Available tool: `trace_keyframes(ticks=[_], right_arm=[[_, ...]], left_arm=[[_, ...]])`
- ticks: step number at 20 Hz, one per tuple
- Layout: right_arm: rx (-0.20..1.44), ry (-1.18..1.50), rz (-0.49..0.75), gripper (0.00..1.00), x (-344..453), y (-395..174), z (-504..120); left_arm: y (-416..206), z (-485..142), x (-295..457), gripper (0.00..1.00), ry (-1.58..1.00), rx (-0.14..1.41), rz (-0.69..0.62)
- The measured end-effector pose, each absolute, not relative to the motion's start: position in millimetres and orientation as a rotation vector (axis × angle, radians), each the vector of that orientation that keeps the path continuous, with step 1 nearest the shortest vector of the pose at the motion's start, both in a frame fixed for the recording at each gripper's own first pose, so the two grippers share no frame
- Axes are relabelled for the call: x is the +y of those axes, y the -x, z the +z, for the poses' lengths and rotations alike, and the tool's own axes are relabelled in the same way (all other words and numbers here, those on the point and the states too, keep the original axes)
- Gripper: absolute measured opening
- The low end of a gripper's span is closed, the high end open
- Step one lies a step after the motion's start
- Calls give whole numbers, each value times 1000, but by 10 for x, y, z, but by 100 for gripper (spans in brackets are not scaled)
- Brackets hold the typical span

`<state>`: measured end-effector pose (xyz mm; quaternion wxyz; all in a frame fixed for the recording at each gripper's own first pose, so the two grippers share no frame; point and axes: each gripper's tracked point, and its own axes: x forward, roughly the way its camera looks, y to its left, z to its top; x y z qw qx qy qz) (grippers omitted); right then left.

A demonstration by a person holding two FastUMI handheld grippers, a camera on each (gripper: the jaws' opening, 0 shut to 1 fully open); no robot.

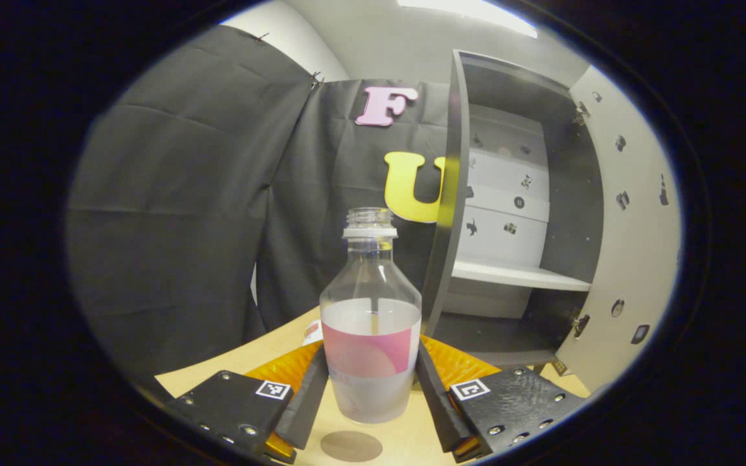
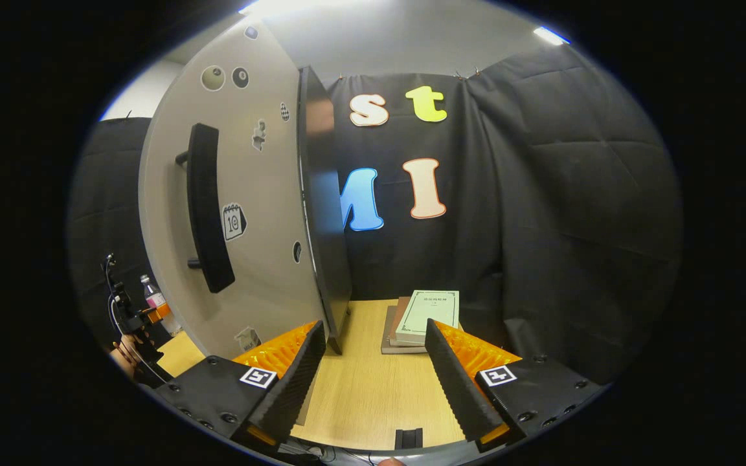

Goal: Open the cabinet door with the right hand, grasp the bottle in the cabinet with the left hand and place it on the coaster, then close the cabinet door with the right hand.

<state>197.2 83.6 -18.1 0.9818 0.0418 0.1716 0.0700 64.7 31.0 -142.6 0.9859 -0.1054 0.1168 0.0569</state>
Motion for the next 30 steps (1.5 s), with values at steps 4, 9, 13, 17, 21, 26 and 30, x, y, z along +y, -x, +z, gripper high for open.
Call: trace_keyframes(ticks=[4,9,13,17,21,26,30], right_arm=[[365,-85,142,98,828,-1931,-245],[373,-95,102,98,667,-1911,-315],[396,-94,77,98,563,-1856,-395],[408,-86,54,98,443,-1787,-429],[418,-90,34,98,388,-1755,-472],[424,-74,44,98,426,-1770,-471],[421,-62,60,98,486,-1813,-469]], left_arm=[[-531,-1852,329,75,222,286,133],[-449,-2261,249,72,263,289,129],[-428,-2666,262,72,268,329,153],[-443,-2931,259,72,247,362,177],[-415,-3134,200,75,238,391,189],[-346,-3213,157,72,210,393,199],[-303,-3252,138,76,187,427,206]])
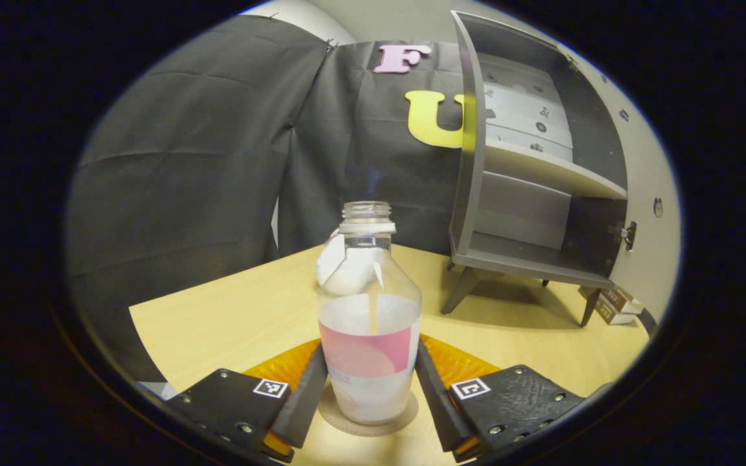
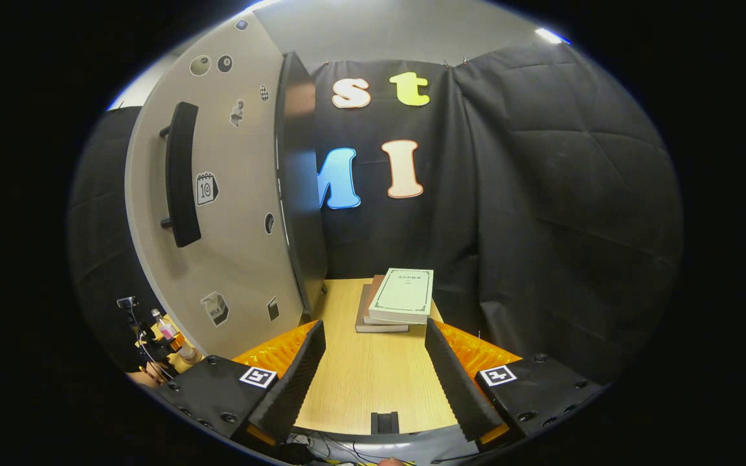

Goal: Open the cabinet door with the right hand, grasp the bottle in the cabinet with the left hand and place it on the coaster, then close the cabinet door with the right hand.

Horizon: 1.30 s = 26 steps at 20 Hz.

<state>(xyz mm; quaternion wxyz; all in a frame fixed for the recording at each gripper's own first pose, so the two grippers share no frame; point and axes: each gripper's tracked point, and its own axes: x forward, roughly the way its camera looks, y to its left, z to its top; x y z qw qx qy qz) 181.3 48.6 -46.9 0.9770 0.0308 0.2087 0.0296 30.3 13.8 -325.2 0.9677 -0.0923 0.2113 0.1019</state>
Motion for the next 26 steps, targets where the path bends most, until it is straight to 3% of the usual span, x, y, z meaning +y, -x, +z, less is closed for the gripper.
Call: trace_keyframes(ticks=[1,2,3,5,6,9,10,11,19,20,21,25,26], right_arm=[[422,-61,64,98,504,-1821,-484],[422,-61,67,98,518,-1823,-482],[422,-61,69,98,525,-1835,-484],[416,-62,77,93,547,-1856,-464],[410,-64,82,98,549,-1865,-441],[385,-78,98,98,573,-1910,-355],[376,-83,102,93,573,-1929,-324],[366,-91,107,98,583,-1951,-295],[271,-171,222,98,737,-2204,166],[259,-168,237,93,768,-2240,227],[244,-160,252,98,815,-2281,293],[194,-166,314,98,1070,-2402,552],[190,-177,333,92,1145,-2418,600]], left_arm=[[-311,-3239,150,75,178,430,212],[-301,-3201,131,84,167,426,211],[-279,-3136,134,87,156,416,214],[-314,-2997,140,88,131,396,215],[-305,-2908,139,89,119,386,215],[-346,-2627,138,90,101,347,209],[-362,-2508,145,88,99,334,208],[-374,-2387,150,87,97,321,210],[-270,-1097,210,87,44,214,220],[-234,-932,202,86,31,208,221],[-177,-730,195,86,12,194,216],[16,-89,192,86,-43,131,198],[64,-4,197,86,-22,117,185]])
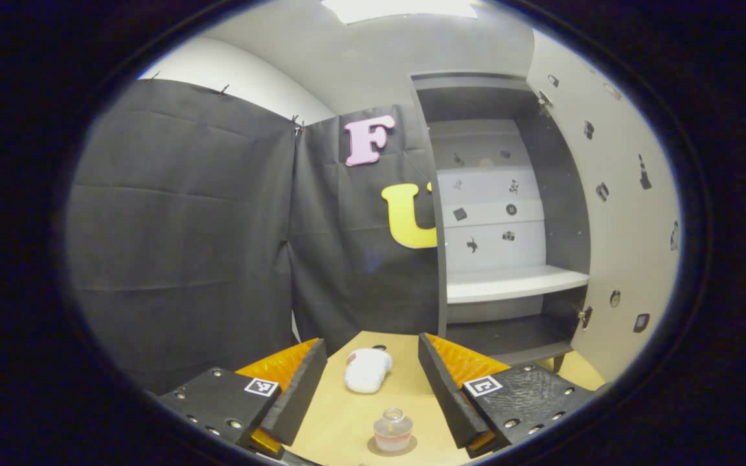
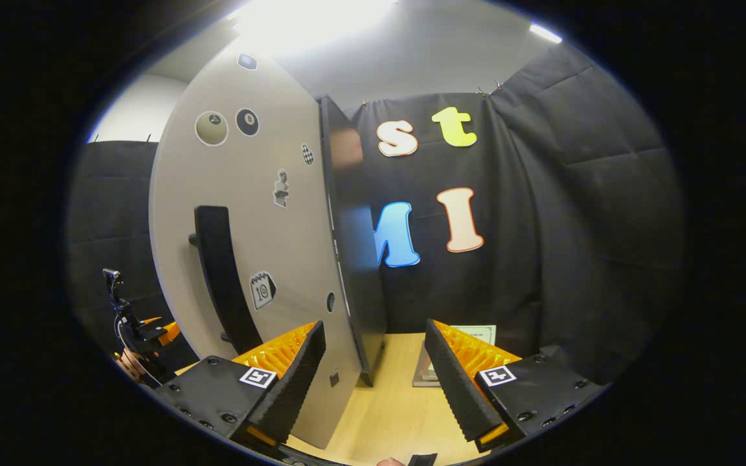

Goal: Open the cabinet door with the right hand, grasp the bottle in the cabinet with the left hand and place it on the coaster, then close the cabinet door with the right hand.

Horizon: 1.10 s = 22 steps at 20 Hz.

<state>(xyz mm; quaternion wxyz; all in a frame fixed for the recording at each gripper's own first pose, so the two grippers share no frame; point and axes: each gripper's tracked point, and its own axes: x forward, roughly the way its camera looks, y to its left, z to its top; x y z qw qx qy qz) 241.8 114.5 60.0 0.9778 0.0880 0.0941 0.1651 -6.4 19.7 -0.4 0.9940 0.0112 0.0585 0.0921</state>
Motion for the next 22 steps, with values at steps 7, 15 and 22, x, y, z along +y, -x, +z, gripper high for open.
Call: trace_keyframes(ticks=[7,15,22], right_arm=[[182,-158,416,87,1606,-2389,801],[166,-45,431,95,2284,-2401,882],[167,-37,433,95,2836,-2508,843]], left_arm=[[-32,37,619,86,43,95,174],[-272,-60,1001,88,98,97,117],[-392,8,1343,88,110,76,76]])
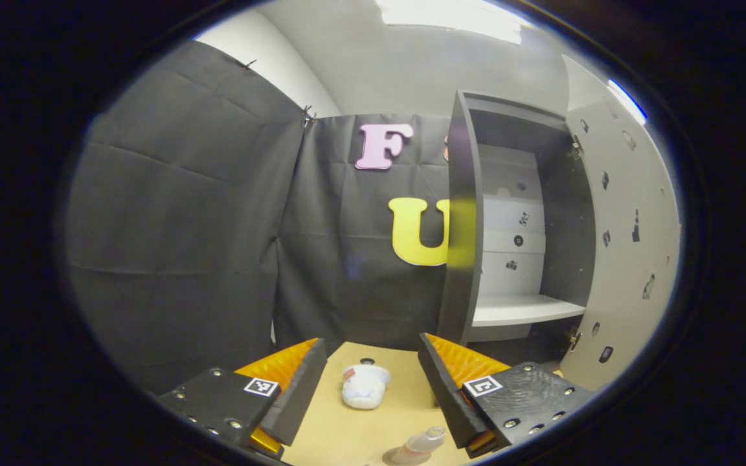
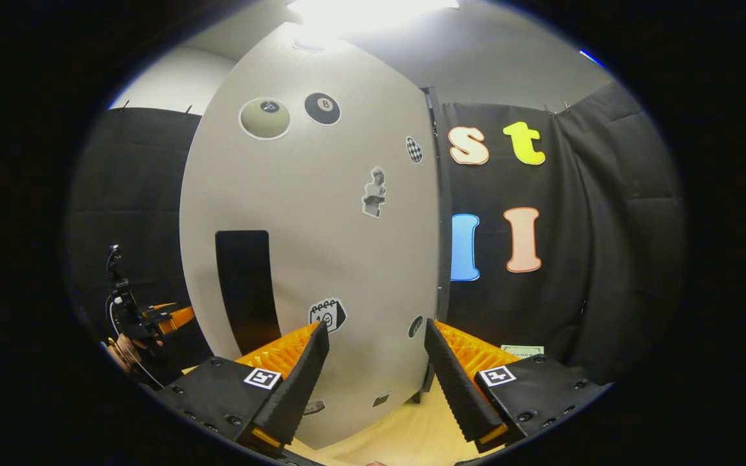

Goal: Open the cabinet door with the right hand, grasp the bottle in the cabinet with the left hand and place it on the coaster, then close the cabinet door with the right hand.

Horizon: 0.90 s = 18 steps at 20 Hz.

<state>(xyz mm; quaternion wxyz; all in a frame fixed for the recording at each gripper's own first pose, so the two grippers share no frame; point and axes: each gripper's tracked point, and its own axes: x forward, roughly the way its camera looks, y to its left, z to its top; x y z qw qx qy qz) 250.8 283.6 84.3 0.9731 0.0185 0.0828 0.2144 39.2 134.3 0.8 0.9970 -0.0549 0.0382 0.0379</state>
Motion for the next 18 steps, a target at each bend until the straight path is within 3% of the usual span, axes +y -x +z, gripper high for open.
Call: trace_keyframes(ticks=[7,18], right_arm=[[208,-115,482,95,3436,-2868,613],[202,-134,314,95,3925,-3674,412]], left_arm=[[-313,74,1794,88,101,51,69],[42,-14,2226,86,88,63,143]])
